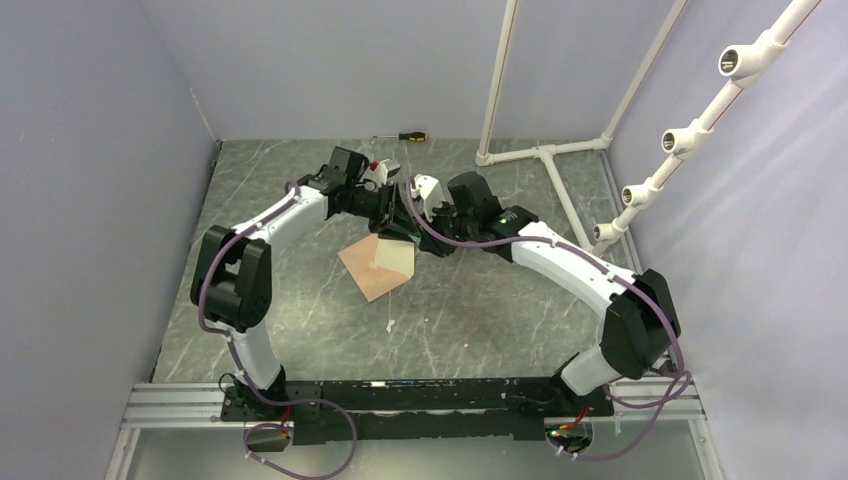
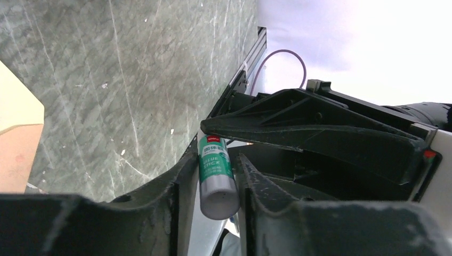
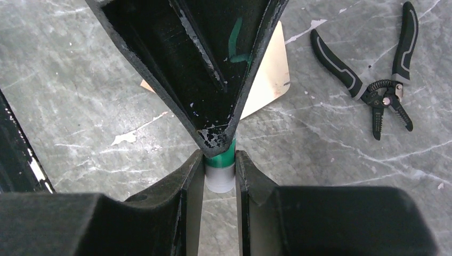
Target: Place the letter into the envelope and seal it
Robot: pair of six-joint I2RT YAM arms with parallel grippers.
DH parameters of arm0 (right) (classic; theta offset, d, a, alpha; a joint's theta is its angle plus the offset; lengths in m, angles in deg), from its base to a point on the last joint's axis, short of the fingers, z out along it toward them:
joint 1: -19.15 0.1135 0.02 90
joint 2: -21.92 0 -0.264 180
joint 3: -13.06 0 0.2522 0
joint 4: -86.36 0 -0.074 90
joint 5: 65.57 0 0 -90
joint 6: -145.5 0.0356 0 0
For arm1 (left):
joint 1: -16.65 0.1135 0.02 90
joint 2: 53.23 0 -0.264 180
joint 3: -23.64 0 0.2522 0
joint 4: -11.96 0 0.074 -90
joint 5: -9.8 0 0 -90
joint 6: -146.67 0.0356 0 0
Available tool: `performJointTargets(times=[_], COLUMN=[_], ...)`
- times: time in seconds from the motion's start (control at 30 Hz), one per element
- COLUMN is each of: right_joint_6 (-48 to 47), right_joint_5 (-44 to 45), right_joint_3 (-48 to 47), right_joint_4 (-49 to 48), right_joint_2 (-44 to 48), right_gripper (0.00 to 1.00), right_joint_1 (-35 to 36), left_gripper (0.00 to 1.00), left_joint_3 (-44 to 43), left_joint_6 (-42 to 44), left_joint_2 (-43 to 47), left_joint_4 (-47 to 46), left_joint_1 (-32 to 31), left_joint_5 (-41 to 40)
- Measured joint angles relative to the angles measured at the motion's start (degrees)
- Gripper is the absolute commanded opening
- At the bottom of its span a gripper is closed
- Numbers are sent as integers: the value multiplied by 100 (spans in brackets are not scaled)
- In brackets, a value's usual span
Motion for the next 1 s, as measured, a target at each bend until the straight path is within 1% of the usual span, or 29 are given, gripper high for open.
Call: performJointTargets(times=[0.03, 0.1, 0.13, 0.17, 0.2, 0.23, 0.27, 0.33, 0.4, 0.47, 0.53, 0.6, 0.73, 0.8, 0.9, 0.93, 1.0], right_joint_6=[-33, -94, -116, -122, -133, -138, -133, -79, 61, 273, 625, 1154, 2697, 3545, 5036, 5178, 5967], right_joint_5=[-2, 0, -2, 0, -4, 0, -2, -11, -57, -313, -621, -999, -1355, -1355, -1467, -1484, -1655], right_joint_3=[-26, -79, -96, -105, -122, -138, -168, -258, -380, -387, -260, 70, 787, 957, 975, 973, 962], right_joint_4=[22, 105, 131, 155, 190, 214, 238, 319, 428, 348, 94, -315, -1429, -1976, -2839, -2922, -3357], right_joint_2=[-24, -66, -74, -76, -92, -107, -131, -186, -254, -247, -133, 166, 970, 1207, 1154, 1121, 846], right_gripper=[3, 3, 3, 3, 5, 10, 19, 45, 65, 74, 78, 82, 84, 82, 81, 81, 81], right_joint_1=[0, 0, -2, -2, 0, 0, 0, -7, -61, -181, -391, -778, -1646, -1816, -1797, -1786, -1762], left_gripper=[29, 19, 9, 3, 3, 3, 3, 3, 2, 3, 2, 2, 3, 3, 2, 2, 3], left_joint_3=[0, 0, 0, 0, 0, 0, 0, -11, -72, -184, -256, -264, -262, -247, -162, -133, -31], left_joint_6=[-17, -7, -13, -11, -9, 4, 0, 9, 42, 39, 4, -101, -621, -979, -1880, -2153, -2938], left_joint_2=[-22, -61, -76, -90, -90, -90, -90, -90, -90, -90, -90, -76, 44, 162, 380, 424, 466], left_joint_4=[0, 7, 9, 7, 11, 13, 22, 31, 92, 127, 46, -140, -680, -1032, -1912, -2175, -2959], left_joint_1=[-7, -11, -11, -11, -13, -17, -17, -13, -9, -11, -4, 26, 184, 299, 514, 560, 691], left_joint_5=[9, -4, -7, 17, 26, 26, 11, 2, -26, -24, -22, -15, -28, -26, -17, -4, 22])
